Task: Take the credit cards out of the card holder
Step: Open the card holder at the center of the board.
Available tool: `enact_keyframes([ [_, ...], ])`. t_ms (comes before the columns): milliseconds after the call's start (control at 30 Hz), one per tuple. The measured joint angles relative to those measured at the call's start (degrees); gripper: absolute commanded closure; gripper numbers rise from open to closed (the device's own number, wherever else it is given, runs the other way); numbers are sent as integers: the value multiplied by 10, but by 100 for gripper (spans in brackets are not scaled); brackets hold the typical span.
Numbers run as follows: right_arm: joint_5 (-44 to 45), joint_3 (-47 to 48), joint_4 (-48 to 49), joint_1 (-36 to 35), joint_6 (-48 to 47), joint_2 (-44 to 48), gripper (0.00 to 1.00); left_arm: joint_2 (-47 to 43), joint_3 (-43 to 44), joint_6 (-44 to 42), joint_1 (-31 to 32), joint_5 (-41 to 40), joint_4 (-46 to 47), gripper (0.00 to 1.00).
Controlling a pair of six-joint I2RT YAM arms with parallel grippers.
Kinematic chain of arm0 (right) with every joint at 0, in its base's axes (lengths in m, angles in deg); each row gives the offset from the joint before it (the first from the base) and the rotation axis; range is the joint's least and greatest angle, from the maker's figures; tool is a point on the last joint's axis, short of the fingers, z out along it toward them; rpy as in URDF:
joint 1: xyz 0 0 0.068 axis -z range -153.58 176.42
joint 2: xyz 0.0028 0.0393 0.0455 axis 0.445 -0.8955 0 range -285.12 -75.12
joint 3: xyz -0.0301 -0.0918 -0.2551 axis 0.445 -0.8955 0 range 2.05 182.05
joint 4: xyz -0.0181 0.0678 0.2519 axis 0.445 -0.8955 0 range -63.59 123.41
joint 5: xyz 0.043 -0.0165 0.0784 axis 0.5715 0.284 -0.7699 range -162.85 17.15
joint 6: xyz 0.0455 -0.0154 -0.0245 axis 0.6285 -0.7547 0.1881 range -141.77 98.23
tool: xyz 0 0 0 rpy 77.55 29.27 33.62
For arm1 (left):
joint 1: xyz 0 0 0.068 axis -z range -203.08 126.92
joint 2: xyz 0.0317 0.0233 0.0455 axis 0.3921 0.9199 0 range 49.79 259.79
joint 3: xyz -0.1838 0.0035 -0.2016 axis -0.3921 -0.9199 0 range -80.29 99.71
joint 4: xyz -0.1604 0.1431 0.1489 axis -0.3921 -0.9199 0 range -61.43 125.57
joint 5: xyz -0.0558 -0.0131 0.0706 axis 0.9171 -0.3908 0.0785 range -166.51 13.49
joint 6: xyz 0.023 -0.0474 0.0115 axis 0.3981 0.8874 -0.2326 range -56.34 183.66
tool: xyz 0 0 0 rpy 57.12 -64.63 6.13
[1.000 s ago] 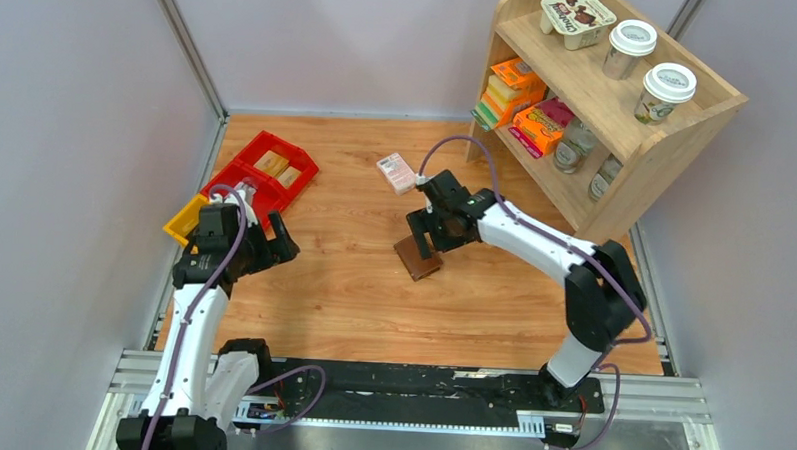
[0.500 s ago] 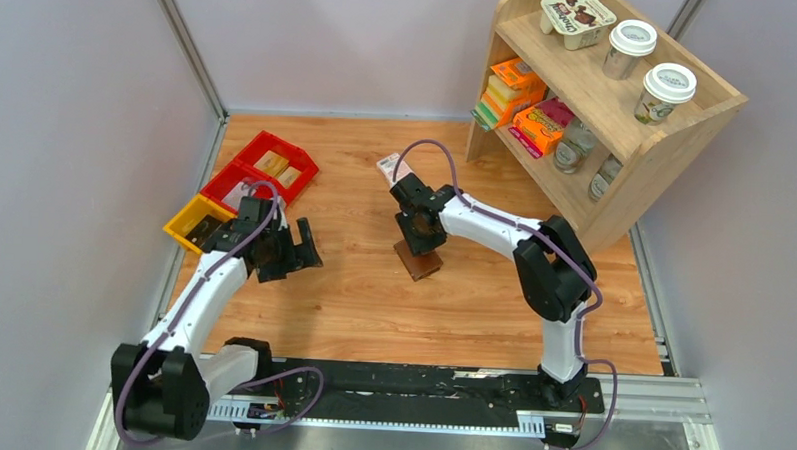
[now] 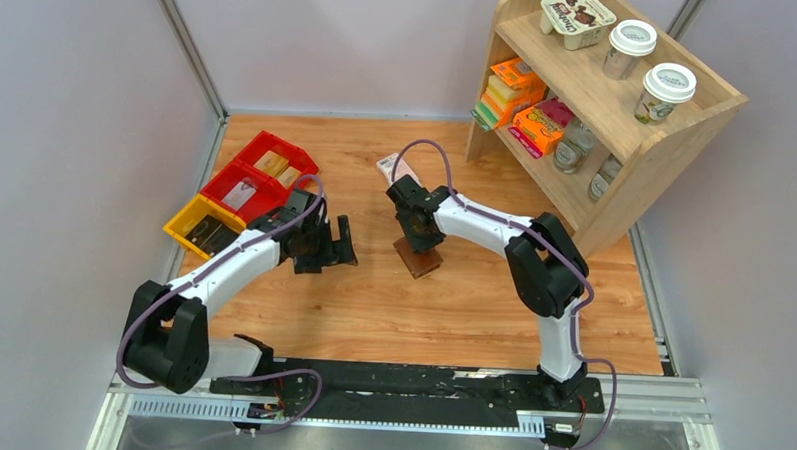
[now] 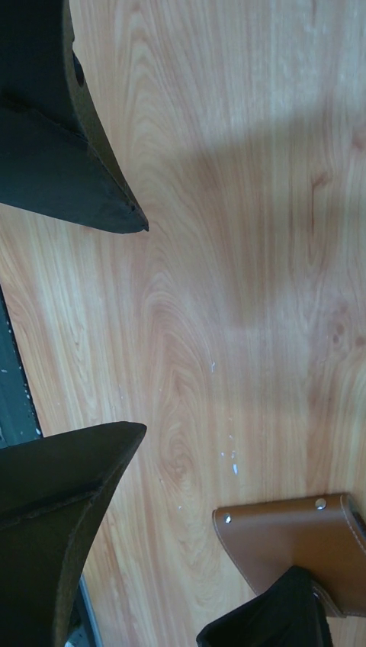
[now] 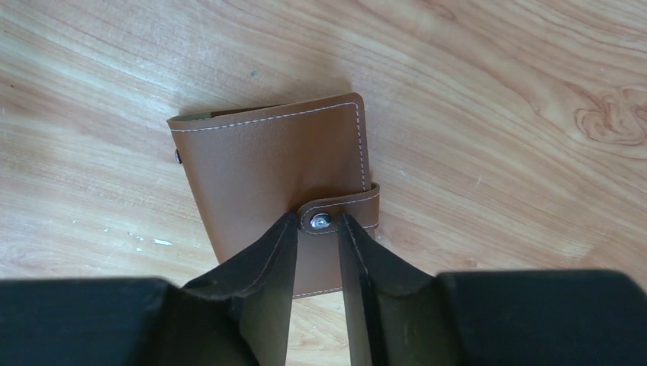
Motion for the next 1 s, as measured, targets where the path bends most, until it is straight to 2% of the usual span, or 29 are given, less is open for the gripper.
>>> enact_keyframes([
  [67,3,-2,2,0,0,0,68,11,3,7,17,-2,8,0],
  [233,14,-4,5,-8,10,-1,91,30,7,22,55,-5,19,0],
  [333,26,-11,11,-14,18,2,100,31,7,33,72,-7,26,0],
  [500,-5,-37,36,-7,50,22,100,31,5,50,85,-10,37,0],
  [767,-176,-95,97,-9,132,57,100,30,-6,70,89,-10,56,2],
  [1000,-294,-155,188,-5,197,68,100,41,-5,80,105,-6,81,11],
])
